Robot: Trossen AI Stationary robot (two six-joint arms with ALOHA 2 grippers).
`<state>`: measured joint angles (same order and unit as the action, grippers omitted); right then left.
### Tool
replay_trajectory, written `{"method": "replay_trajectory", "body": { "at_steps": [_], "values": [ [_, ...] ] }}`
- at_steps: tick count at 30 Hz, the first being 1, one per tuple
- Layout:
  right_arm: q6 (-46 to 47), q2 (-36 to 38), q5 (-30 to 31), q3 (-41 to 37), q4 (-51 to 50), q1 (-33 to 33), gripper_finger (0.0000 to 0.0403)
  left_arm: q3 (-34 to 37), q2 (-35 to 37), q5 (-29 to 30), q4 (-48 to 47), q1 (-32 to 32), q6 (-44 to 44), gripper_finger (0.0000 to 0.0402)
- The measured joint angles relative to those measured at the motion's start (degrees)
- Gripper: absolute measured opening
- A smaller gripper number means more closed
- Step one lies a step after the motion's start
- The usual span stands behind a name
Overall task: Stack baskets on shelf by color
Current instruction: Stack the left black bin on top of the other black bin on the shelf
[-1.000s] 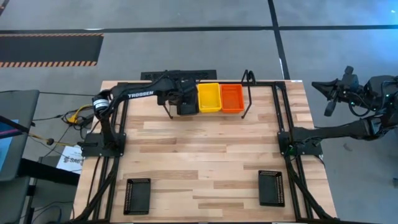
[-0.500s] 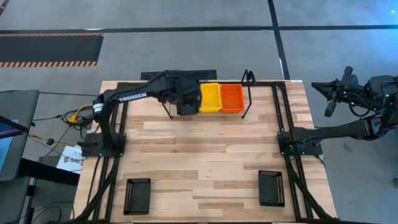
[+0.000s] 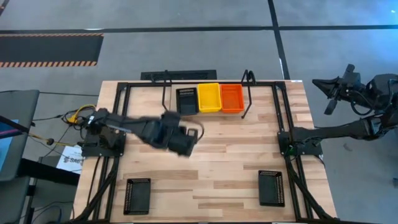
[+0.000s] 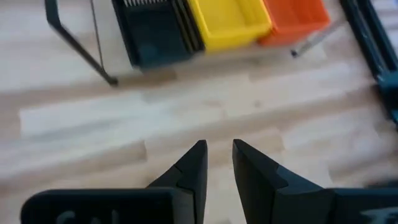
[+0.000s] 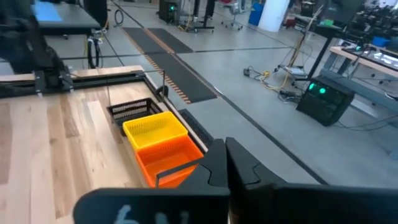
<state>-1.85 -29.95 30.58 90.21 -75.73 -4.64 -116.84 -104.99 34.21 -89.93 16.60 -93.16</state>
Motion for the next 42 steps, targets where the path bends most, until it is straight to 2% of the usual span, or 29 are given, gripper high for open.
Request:
{"method": "replay_trajectory", "body": {
  "at_steps": [6, 11, 14, 18, 24, 28, 34, 42],
  "values": [
    [0.3, 0.0, 1.3, 0.0, 0.3, 0.0, 0.0001, 3.7, -0.1, -4.6, 0.0, 7.1, -12.4, 0.0064],
    [0.5, 0.0, 1.4, -0.6, 1.8, 0.0, 0.0001, 11.9, -0.1, -17.0, -0.1, 10.8, -21.6, 0.0064],
    [0.3, 0.0, 1.4, -1.1, 1.9, 0.0, 0.0001, 18.1, -0.1, -22.1, -0.1, 13.7, -28.0, 0.0064],
    [0.3, 0.0, 1.4, -2.0, 2.2, 0.0, 0.0001, 22.3, -0.2, -23.5, 0.3, 17.2, -34.3, 0.0064],
    [0.3, 0.0, 1.4, -3.6, 4.6, 0.0, 0.0001, 22.6, -0.2, -23.4, 0.0, 20.4, -36.8, 0.0064],
    [0.4, 0.0, 1.4, -3.7, 4.9, 0.0, 0.0001, 23.2, -0.2, -23.4, -0.1, 21.2, -32.2, 0.0064],
    [1.7, 0.0, 1.4, -3.7, 5.2, 0.0, 0.0001, 25.3, -0.1, -24.1, 0.0, 21.1, -33.1, 0.0069],
    [1.9, 0.0, 2.7, -3.7, 5.1, 0.0, 0.0001, 31.7, -0.1, -32.4, 3.1, 21.1, -34.5, 0.0123]
  ]
}}
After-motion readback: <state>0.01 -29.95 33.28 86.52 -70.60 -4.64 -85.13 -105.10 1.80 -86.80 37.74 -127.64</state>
